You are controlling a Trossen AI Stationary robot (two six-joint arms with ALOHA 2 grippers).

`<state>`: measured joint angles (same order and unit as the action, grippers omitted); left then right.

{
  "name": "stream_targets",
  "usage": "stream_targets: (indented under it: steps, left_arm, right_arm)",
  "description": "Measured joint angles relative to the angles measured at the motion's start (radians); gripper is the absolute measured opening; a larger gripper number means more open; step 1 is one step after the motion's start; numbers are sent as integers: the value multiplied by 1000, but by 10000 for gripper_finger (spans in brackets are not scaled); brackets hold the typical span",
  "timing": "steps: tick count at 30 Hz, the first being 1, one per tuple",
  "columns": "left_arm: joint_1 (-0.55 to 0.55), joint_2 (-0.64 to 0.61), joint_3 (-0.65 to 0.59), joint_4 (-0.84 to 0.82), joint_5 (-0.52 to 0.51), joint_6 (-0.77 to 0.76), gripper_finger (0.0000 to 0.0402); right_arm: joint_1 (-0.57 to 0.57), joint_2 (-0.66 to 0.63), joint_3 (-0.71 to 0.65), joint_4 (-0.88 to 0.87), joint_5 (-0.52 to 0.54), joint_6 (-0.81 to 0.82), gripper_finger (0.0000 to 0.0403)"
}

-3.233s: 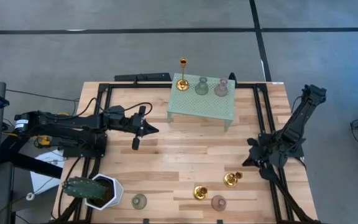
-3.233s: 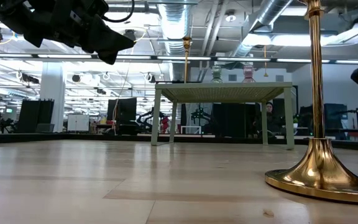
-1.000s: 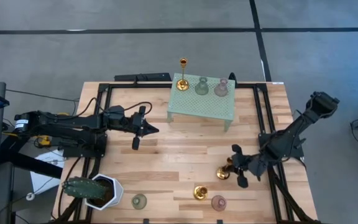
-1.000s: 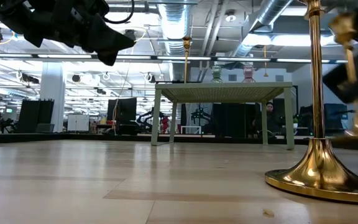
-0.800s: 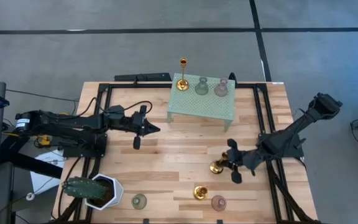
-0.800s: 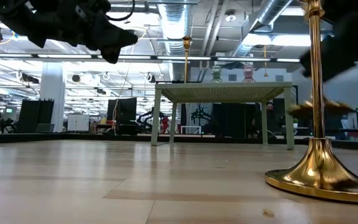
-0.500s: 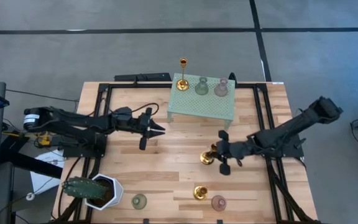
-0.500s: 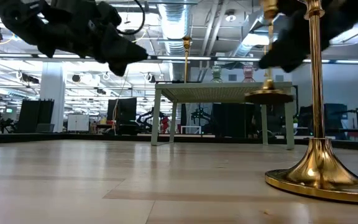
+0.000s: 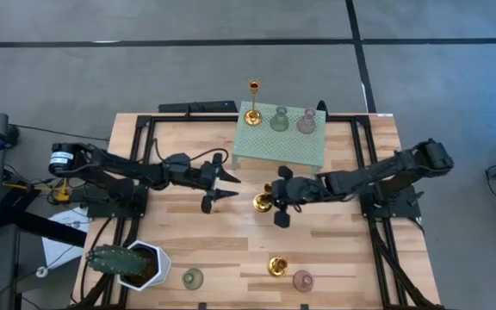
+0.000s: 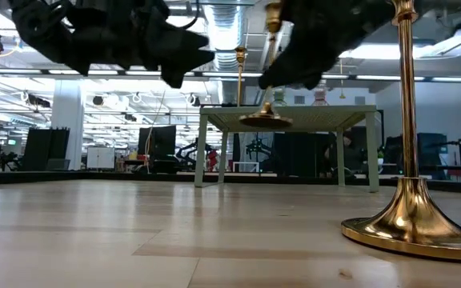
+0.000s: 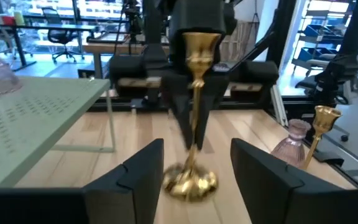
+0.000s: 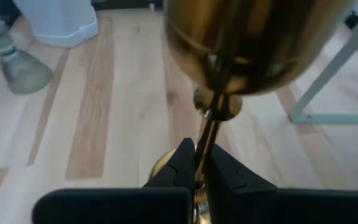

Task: Pick & Place candle stick holders
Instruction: Put the right golden candle holder on the shelf aligned with the other golden candle holder

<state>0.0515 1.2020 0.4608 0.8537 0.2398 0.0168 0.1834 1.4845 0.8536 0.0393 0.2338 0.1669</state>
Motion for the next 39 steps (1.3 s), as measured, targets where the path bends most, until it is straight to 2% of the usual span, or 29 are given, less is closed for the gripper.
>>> stream_targets:
  steps: [7, 17, 35, 39]
  left_arm:
    - [-13, 57, 51, 7, -9, 0, 175]
    - [-13, 84, 51, 67, -24, 0, 153]
    - [-25, 91, 51, 112, -63, -3, 148]
    - [-25, 131, 66, 122, -63, -37, 145]
  right_arm:
    - [-45, 80, 90, -4, -28, -21, 1]
    - [-52, 126, 184, 8, -53, -97, 1]
    - [-80, 157, 197, 61, -107, -118, 1]
    - [-81, 157, 197, 67, -114, -118, 1]
